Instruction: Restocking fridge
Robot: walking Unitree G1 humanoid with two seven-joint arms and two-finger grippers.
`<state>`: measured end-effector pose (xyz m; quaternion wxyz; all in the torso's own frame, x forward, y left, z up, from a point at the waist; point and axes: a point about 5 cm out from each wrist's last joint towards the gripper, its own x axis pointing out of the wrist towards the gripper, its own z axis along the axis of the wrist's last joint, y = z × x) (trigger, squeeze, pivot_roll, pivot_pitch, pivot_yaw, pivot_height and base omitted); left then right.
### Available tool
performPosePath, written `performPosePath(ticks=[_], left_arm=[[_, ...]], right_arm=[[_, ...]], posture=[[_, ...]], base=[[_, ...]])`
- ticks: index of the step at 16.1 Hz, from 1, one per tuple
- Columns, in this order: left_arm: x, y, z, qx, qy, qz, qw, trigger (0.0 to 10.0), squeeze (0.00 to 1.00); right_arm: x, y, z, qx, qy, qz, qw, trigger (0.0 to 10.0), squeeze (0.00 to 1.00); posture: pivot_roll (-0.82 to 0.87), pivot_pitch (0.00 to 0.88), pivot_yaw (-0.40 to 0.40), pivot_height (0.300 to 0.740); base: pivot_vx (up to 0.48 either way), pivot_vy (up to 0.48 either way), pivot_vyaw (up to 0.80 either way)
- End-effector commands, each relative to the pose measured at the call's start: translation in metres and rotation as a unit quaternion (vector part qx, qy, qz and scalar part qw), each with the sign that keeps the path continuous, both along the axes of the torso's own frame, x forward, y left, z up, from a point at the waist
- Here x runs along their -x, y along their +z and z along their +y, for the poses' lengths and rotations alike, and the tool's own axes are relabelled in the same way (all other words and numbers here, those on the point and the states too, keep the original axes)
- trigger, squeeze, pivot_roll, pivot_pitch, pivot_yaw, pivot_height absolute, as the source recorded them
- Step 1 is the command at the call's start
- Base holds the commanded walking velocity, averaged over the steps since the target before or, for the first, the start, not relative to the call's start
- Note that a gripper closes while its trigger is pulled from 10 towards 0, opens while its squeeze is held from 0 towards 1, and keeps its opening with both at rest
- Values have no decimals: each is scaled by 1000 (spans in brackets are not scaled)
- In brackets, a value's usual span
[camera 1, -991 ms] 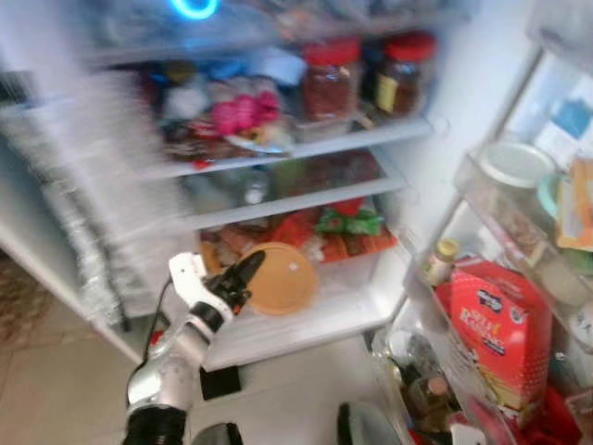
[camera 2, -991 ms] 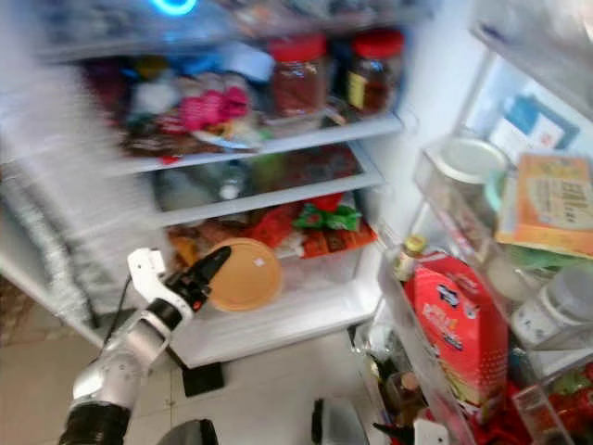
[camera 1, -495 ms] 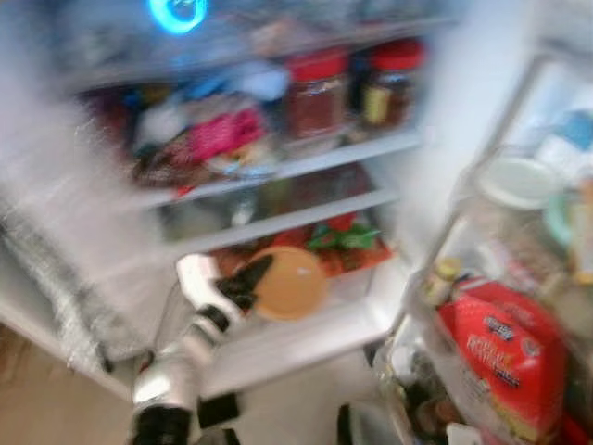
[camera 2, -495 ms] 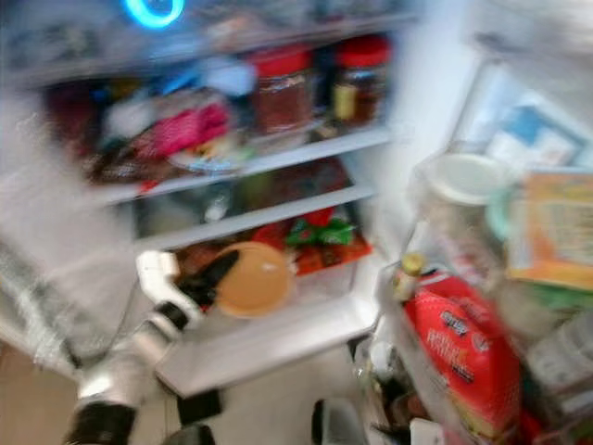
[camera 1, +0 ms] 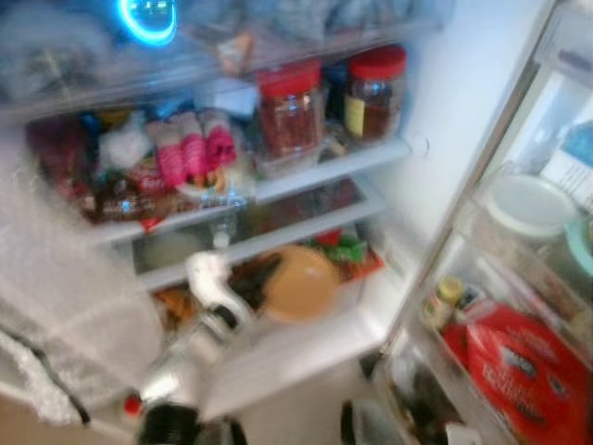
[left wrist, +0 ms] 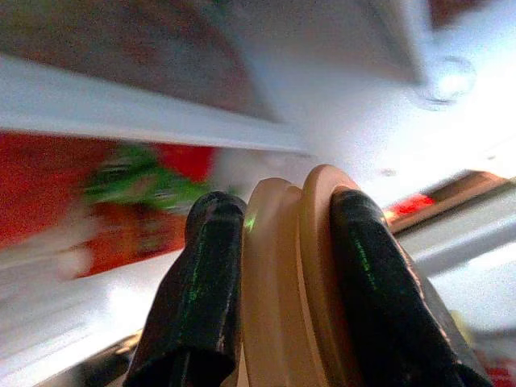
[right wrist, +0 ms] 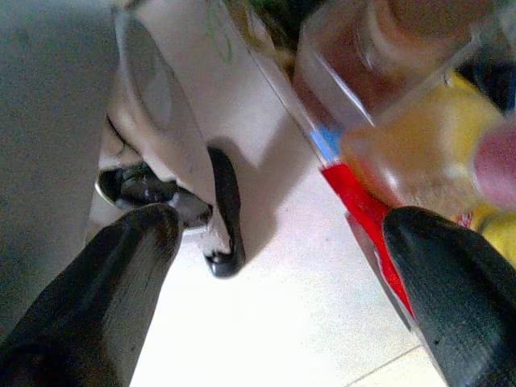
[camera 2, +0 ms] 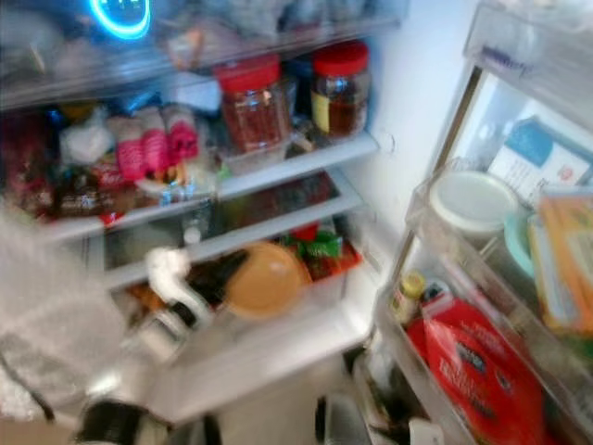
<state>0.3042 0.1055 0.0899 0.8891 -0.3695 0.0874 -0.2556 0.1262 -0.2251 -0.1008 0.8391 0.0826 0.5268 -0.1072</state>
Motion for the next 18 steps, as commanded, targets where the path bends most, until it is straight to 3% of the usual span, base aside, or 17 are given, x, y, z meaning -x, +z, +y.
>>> performPosePath(ticks=[1,8,15,18], left_arm=[[-2,0,13,0,9,2,1000,10000,0],[-3,-2,10,10,-1,12,1000,10000,0],[-4,-3,8,19,-12,23,999,10000,0],[-16,-1,8,54,4,33,998,10000,0]], right_arm=[[-1,1,-5,1,-17,-5,1000,10000,0],[-1,1,-5,2,-19,-3,1000,10000,0],[-2,2,-5,1,-18,-4,1000,10000,0],[-2,2,-5,2,-19,-4,1000,10000,0]], posture=[[-218,61,2,632],[-219,63,3,632],[-218,63,2,632],[-222,61,3,632]], base=[[300,0,0],[297,0,0],[0,0,0],[0,0,0]])
